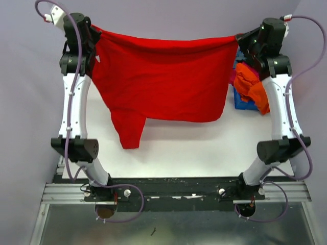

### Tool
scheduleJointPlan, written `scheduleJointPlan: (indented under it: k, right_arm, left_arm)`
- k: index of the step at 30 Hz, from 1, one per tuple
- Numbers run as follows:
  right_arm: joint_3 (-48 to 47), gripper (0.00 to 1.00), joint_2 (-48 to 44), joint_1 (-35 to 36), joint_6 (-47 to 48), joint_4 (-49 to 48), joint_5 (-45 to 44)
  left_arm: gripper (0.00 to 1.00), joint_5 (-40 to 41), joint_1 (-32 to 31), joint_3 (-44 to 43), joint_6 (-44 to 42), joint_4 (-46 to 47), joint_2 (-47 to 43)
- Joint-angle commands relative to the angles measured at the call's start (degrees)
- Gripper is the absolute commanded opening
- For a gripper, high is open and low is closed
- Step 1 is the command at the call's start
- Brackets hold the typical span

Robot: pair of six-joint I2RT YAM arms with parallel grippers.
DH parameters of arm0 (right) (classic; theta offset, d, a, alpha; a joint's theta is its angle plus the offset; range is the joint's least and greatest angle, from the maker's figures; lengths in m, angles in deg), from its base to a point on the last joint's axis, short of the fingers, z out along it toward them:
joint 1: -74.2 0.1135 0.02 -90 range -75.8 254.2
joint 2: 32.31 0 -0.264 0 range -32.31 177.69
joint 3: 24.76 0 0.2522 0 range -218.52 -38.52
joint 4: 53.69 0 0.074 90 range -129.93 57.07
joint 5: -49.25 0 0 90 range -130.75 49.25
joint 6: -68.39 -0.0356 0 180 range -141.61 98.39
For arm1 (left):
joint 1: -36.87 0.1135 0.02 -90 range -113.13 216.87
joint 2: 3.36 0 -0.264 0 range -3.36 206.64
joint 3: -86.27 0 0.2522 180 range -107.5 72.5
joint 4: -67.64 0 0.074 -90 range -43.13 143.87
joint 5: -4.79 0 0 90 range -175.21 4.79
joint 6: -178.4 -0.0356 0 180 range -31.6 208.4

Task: Fold and stack the t-shirts
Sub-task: Fold the flattened tshirt in 1/3 of the way

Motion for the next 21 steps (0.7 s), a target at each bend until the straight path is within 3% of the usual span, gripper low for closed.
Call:
scheduleJointPlan:
  k: [1,5,10,12,17,21]
  right_arm:
    - [-15.8,0.01,10.3,-1.4,-0.4,3.5,3.0]
    - [-29.6,0.01,18.8,-3.7,-1.9,1.9,6.4]
    - [-28.7,0.01,19.3,-8.5,-4.9,-7.1,9.8]
    - [-26.6,0.01,19.0,-9.7,-5.4,-7.9,11.7]
    - [-13.7,0.01,17.6,-10.1,-6.3,-9.6,17.6]
    - [6.6,0.01,14.8,-10.1,-6.5,-12.4,20.4]
  left_arm:
    - [0.00,-0.9,1.0,-17.6,0.1,-3.7,10.6]
    - [0.00,-5.3,3.0,-23.9,2.5,1.8,16.9]
    - [0.00,-8.9,5.2,-27.8,4.3,11.0,20.3]
    - [0.00,-10.0,6.1,-25.3,5.1,12.6,20.4]
    - [0.00,-12.7,6.9,-0.1,6.6,23.9,13.3]
    - [0.00,-12.4,7.1,23.7,5.7,33.7,7.1]
